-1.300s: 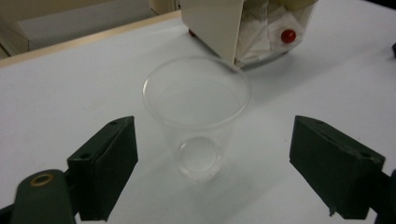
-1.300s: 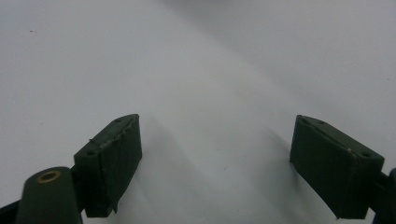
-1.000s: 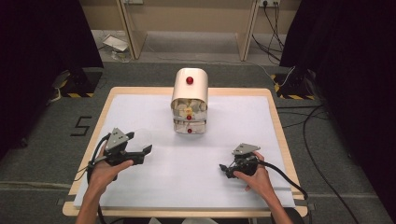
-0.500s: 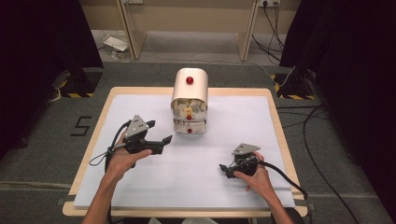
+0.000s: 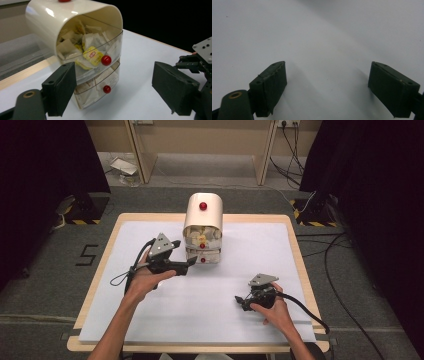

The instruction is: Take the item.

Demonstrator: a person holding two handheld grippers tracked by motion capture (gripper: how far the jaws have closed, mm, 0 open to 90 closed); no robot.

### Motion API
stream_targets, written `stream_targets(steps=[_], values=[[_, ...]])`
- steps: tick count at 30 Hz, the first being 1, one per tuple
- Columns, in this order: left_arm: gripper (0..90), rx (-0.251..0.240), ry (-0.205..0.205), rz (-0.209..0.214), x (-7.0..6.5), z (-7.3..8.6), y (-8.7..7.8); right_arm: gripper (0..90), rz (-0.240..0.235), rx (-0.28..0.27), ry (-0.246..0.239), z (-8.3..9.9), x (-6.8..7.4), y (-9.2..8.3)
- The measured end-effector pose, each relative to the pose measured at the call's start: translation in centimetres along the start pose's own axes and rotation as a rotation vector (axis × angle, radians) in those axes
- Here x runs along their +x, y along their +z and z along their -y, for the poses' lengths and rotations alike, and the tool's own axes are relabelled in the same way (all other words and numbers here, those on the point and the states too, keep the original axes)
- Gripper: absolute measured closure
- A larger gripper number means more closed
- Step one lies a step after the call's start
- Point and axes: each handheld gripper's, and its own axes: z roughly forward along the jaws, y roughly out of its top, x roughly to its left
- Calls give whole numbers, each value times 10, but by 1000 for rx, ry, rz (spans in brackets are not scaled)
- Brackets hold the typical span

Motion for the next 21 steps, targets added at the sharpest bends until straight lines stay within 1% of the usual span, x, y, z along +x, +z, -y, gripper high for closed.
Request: stream_targets(steps=[2, 3, 4, 7, 10, 12, 14, 16, 19, 21], values=[[221, 8, 7, 1, -1, -4, 7, 159, -3, 1, 3, 0, 0, 0], [236, 17, 9, 7, -1, -7, 13, 160, -1, 0, 1, 0, 0, 0], [241, 17, 9, 7, -1, -7, 13, 160, -1, 0, 1, 0, 0, 0], [247, 30, 23, 8, -2, -11, 22, 159, -3, 0, 3, 0, 0, 0], [249, 44, 44, 5, -3, -15, 30, 160, -1, 0, 1, 0, 0, 0], [250, 42, 48, 10, -3, -17, 33, 159, -2, 0, 2, 0, 0, 0], [255, 44, 54, 7, -3, -19, 36, 160, 0, -1, -1, 0, 0, 0], [258, 52, 62, -11, -1, -21, 42, 159, -2, 0, 0, 0, 0, 0], [269, 73, 69, -18, 2, -23, 50, 161, 0, -1, -2, 0, 0, 0], [280, 91, 62, -13, 4, -23, 56, 160, -1, -1, 0, 0, 0, 0]])
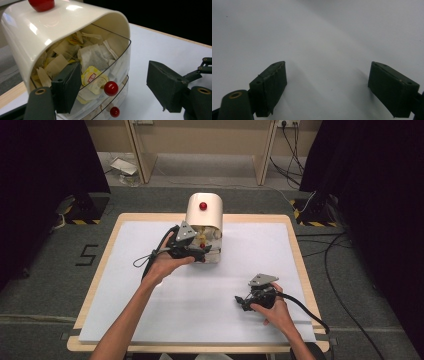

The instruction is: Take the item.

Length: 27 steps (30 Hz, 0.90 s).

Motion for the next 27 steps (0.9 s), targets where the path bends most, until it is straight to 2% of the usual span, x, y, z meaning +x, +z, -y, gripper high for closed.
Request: stream_targets(steps=[1, 7, 14, 27], values=[[280, 11, -11, 7, 1, 1, 2, 160, 0, 0, 0, 0, 0, 0], [279, 28, 8, -14, -1, 2, 4, 161, 0, 0, -1, 0, 0, 0], [281, 48, 20, -1, -8, 4, -4, 162, 2, 0, -2, 0, 0, 0], [282, 25, 31, 16, -28, 17, -23, 161, 0, 1, 2, 0, 0, 0]])
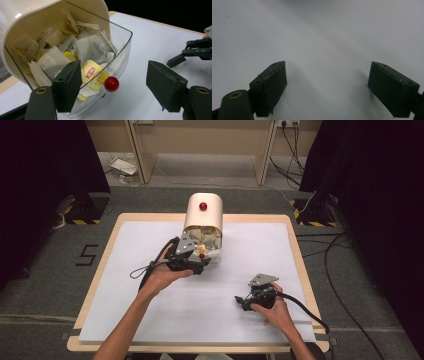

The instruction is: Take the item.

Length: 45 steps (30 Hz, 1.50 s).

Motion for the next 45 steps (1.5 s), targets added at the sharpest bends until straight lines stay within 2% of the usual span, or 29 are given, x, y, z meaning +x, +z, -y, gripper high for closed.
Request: stream_targets(steps=[14, 28, 38, 45], values=[[284, -3, 18, 39, -12, 10, -14, 160, 1, 1, -2, 0, 0, 0], [289, -7, 35, 40, -21, 15, -22, 160, 3, 0, -3, 0, 0, 0], [288, 3, 19, 62, -26, 20, -26, 160, 2, 1, -2, 0, 0, 0], [276, 8, 25, 71, -29, 20, -26, 160, 3, -1, -5, 0, 0, 0]])
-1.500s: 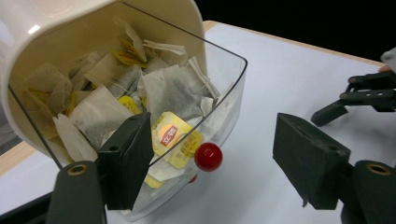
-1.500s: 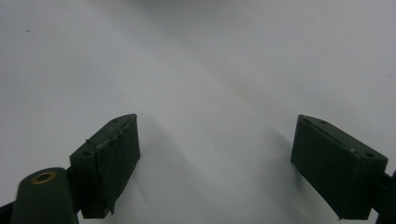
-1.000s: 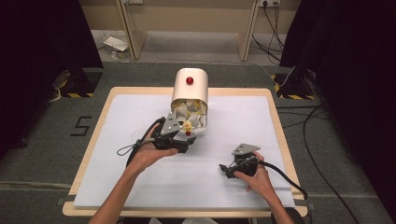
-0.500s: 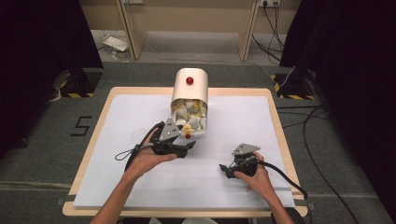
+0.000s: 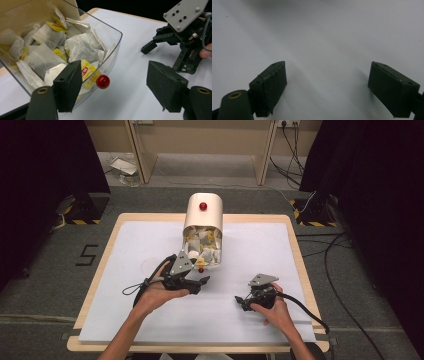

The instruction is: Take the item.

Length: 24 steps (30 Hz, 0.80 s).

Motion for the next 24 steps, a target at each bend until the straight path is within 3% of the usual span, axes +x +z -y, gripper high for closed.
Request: stream_targets(steps=[7, 12, 16, 19, 24], values=[[265, 4, 4, 6, -2, 0, 0, 159, 0, 0, 0, 0, 0, 0], [256, -16, -16, 32, -1, -4, 0, 159, -1, 0, 1, 0, 0, 0], [246, -21, -14, 23, 1, -8, 0, 159, 0, 0, 0, 0, 0, 0], [237, -36, -18, 3, 7, -17, -2, 160, -1, 1, 1, 0, 0, 0], [280, -31, -64, -21, 22, -30, 1, 160, 0, 0, 0, 0, 0, 0]])
